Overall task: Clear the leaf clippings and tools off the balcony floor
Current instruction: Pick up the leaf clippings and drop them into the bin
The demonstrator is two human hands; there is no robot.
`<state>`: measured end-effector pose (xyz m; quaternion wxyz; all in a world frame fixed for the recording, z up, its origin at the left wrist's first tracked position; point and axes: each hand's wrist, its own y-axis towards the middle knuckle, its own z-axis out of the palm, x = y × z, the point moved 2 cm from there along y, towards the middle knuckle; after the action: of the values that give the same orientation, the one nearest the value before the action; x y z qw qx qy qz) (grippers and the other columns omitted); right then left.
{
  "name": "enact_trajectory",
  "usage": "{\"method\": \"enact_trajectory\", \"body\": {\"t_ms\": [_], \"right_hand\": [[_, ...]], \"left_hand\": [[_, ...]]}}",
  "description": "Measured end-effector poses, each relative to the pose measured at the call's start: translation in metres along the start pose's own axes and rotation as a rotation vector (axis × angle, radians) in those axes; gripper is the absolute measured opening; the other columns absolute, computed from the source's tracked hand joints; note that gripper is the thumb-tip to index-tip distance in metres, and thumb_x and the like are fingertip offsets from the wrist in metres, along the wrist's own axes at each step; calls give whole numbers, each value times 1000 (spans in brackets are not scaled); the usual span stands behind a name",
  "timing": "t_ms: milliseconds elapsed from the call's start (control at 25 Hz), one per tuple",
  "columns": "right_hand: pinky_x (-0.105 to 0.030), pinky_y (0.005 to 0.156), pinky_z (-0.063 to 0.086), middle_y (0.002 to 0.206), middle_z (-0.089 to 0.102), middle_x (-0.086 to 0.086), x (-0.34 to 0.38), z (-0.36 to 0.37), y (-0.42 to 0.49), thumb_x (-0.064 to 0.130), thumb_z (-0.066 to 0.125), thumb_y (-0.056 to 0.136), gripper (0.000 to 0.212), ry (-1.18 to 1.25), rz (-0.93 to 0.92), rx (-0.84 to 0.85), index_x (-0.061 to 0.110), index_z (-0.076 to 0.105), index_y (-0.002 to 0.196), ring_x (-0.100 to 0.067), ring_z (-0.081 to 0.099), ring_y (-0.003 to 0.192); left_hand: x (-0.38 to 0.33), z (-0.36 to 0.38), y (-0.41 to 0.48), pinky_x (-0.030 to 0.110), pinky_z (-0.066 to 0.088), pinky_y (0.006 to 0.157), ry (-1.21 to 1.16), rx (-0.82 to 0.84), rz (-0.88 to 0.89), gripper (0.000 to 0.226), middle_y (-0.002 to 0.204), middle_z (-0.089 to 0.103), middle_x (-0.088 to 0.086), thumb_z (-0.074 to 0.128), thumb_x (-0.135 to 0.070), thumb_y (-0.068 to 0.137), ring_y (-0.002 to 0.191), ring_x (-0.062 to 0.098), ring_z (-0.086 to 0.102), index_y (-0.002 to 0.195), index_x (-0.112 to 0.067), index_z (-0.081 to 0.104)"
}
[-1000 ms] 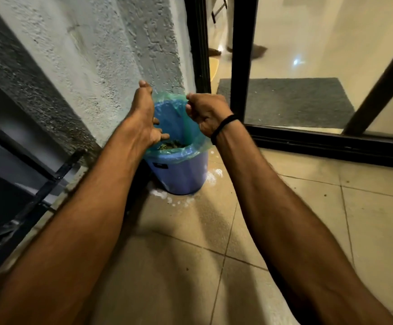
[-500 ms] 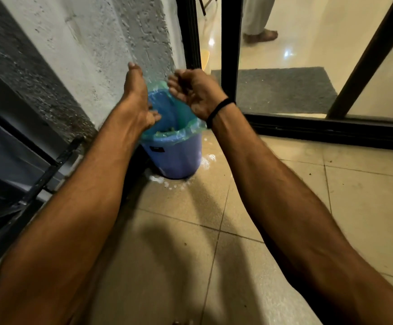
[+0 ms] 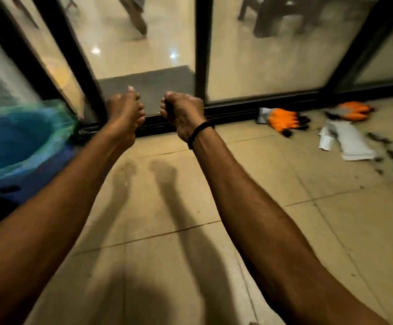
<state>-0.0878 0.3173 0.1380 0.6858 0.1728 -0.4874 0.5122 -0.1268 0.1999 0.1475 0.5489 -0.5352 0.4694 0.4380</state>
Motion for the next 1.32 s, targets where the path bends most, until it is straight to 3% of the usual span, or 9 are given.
{"method": "enact_trajectory", "body": {"t_ms": [120,320,480,600,800,1040,1120,1200,1320], "right_hand": [[-30,61,52,65,60,-8,51,-114,18,3,62,89,16,-58,-120,-230,9,60,75,-17,56,58],[-36,67,57,69,67,-8,113,-269,14,13,66,86,18,-76,-285,-567,18,63,69,-19,61,60],[-51,76,58,74,72,-6,147,-377,-5,28,65,74,14,-198,-339,-797,22,66,62,-31,70,78],[-51,71,58,65,69,-5,179,-447,-39,30,61,70,16,-235,-388,-977,19,67,61,-34,68,74],[-45,71,59,69,71,-5,211,-510,-136,22,63,81,18,-286,-437,-1179,17,66,64,-29,68,73],[-41,75,59,83,73,-9,220,-582,-286,17,61,89,20,-429,-388,-1468,5,70,76,-25,68,80],[-40,68,60,71,70,-6,234,-597,-311,18,61,86,21,-491,-322,-1548,8,68,69,-24,69,75],[-32,58,55,62,60,1,264,-608,-326,17,61,83,21,-596,-218,-1511,15,60,63,-19,65,68],[-28,62,47,81,56,0,303,-635,-350,13,61,82,11,-556,-161,-1570,18,52,79,-18,55,73]], "left_hand": [[13,103,-16,27,44,61,244,158,99,30,74,56,2,44,-35,105,67,14,53,87,-19,61],[23,272,-59,34,52,77,620,398,354,24,94,69,9,54,-38,99,86,24,64,93,-17,64],[25,377,-110,34,48,70,703,550,467,23,77,65,8,59,-29,96,78,23,62,79,-16,66],[26,437,-152,32,49,68,791,702,568,28,72,65,11,58,-27,96,70,23,62,74,-13,67],[30,523,-240,39,55,77,885,853,735,25,90,71,13,60,-33,90,88,28,66,85,-11,70],[62,598,-398,33,53,73,856,1222,921,24,88,71,13,61,-24,89,82,27,67,97,-6,75],[53,618,-435,34,54,66,885,1265,950,20,87,70,10,63,-23,88,78,23,65,94,-7,72],[38,640,-468,36,55,72,884,1269,985,24,99,68,10,63,-23,88,89,25,64,105,-6,68],[35,661,-510,37,53,83,818,1284,987,30,116,64,12,59,-21,94,107,27,61,119,-5,60]]}}
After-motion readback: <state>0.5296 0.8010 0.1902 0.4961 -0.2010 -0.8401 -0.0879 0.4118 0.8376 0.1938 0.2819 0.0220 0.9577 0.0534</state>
